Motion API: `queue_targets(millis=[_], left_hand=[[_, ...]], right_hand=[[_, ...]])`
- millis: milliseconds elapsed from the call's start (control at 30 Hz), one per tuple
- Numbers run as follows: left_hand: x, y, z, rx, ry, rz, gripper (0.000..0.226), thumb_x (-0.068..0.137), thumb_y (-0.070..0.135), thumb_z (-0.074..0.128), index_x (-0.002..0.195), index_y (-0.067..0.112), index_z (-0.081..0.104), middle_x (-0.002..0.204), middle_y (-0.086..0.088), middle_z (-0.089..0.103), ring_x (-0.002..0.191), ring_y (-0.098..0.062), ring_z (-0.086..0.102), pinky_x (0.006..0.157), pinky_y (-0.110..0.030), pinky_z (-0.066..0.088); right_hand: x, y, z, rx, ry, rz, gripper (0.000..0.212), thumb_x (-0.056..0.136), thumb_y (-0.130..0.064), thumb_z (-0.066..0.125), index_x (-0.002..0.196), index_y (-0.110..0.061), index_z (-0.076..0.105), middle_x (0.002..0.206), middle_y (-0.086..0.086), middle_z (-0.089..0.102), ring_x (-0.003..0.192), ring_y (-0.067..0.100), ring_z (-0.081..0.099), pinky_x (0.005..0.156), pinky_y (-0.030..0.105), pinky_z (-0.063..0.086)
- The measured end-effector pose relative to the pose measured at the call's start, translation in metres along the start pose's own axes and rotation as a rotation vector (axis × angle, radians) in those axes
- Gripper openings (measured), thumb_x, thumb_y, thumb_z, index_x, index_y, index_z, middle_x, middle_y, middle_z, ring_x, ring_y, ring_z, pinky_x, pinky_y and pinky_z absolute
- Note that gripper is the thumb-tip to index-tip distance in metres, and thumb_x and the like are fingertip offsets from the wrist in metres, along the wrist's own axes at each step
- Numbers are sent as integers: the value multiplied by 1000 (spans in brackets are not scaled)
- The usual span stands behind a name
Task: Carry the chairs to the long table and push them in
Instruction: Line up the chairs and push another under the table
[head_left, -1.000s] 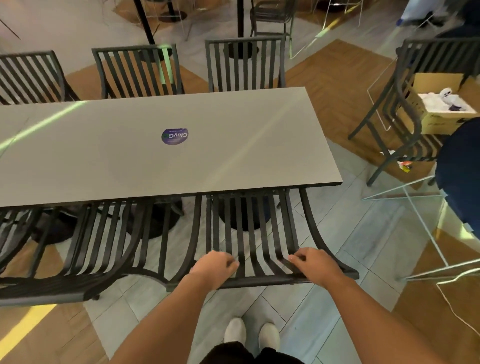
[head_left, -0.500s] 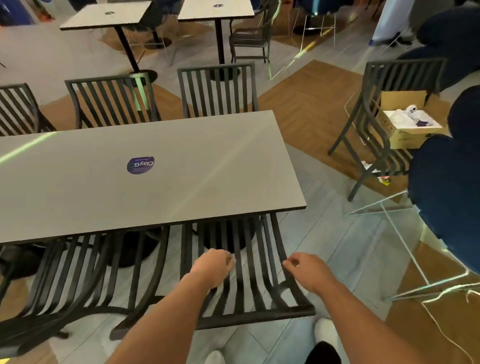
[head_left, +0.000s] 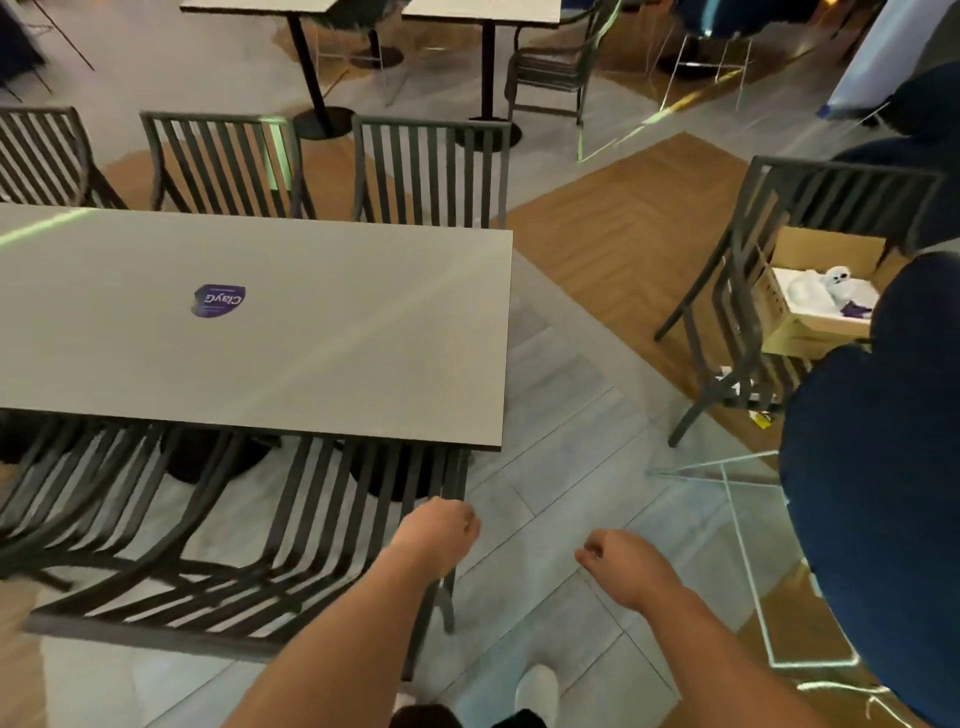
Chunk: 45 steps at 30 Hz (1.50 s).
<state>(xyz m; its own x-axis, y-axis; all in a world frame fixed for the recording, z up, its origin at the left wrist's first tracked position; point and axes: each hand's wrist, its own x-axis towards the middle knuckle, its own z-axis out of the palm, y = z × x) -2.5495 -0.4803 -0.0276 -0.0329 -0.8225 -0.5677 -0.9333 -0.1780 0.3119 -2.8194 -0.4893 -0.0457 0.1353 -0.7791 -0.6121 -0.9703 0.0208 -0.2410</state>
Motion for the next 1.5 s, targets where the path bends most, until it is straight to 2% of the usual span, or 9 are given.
queue_targets(millis=[167, 300, 467, 633, 767, 900, 1067, 1300, 1500], left_hand=[[20, 28, -7, 5, 49, 2, 40, 107, 38, 37, 106, 15, 70, 94, -5, 70, 82, -23, 67, 73, -35, 55], [42, 42, -15, -28, 75, -16, 38, 106, 40, 37, 100, 16, 66, 88, -3, 66, 77, -23, 63, 66, -32, 48], [82, 58, -30, -76, 80, -37, 37, 106, 40, 36, 92, 15, 60, 90, -5, 64, 82, -27, 62, 72, -34, 50], [156, 80, -70, -98, 76, -22, 44, 107, 38, 35, 112, 10, 68, 109, -13, 67, 100, -34, 64, 83, -36, 51], [221, 89, -112, -85, 77, -28, 44, 107, 37, 33, 111, 10, 68, 112, -16, 66, 104, -38, 64, 85, -39, 50], [276, 92, -155, -93, 83, -47, 43, 106, 37, 35, 112, 10, 68, 113, -17, 67, 104, -38, 64, 84, -37, 48], [336, 98, -211, -61, 88, -37, 43, 106, 38, 35, 110, 11, 68, 111, -16, 67, 102, -38, 64, 83, -37, 50], [413, 115, -264, -88, 95, -101, 43, 106, 39, 35, 109, 12, 69, 106, -12, 68, 96, -34, 65, 86, -39, 54], [487, 143, -290, -144, 121, -221, 40, 104, 37, 38, 100, 18, 73, 102, -9, 68, 93, -32, 67, 87, -42, 56]], right_hand=[[14, 24, -26, 35, 3, 8, 39, 103, -48, 50, 122, -18, 67, 116, 3, 71, 107, 21, 64, 92, 34, 52], [33, 28, -43, 5, -7, -14, 39, 103, -49, 50, 114, -17, 69, 105, 1, 72, 98, 20, 64, 87, 35, 54], [76, 26, -76, -18, -31, -39, 38, 102, -49, 51, 119, -19, 68, 111, 2, 71, 100, 19, 64, 88, 34, 53], [156, 20, -133, -38, -53, -56, 34, 102, -47, 53, 118, -21, 67, 108, 1, 71, 99, 18, 64, 91, 38, 55], [231, 10, -190, -33, -51, -43, 29, 101, -47, 55, 110, -22, 69, 100, -2, 72, 91, 15, 65, 88, 37, 56], [294, -1, -251, 21, -12, -36, 26, 99, -46, 58, 90, -25, 68, 80, -5, 69, 77, 13, 65, 76, 34, 55], [357, -15, -318, 45, 26, -56, 26, 100, -44, 57, 86, -23, 65, 79, -6, 67, 75, 14, 62, 64, 30, 46], [436, -12, -389, 15, -6, -84, 26, 100, -44, 56, 106, -23, 70, 98, -1, 70, 89, 18, 64, 76, 32, 51], [530, 8, -440, -55, -103, -140, 32, 102, -41, 54, 111, -15, 69, 107, 5, 71, 98, 23, 65, 92, 42, 55]])
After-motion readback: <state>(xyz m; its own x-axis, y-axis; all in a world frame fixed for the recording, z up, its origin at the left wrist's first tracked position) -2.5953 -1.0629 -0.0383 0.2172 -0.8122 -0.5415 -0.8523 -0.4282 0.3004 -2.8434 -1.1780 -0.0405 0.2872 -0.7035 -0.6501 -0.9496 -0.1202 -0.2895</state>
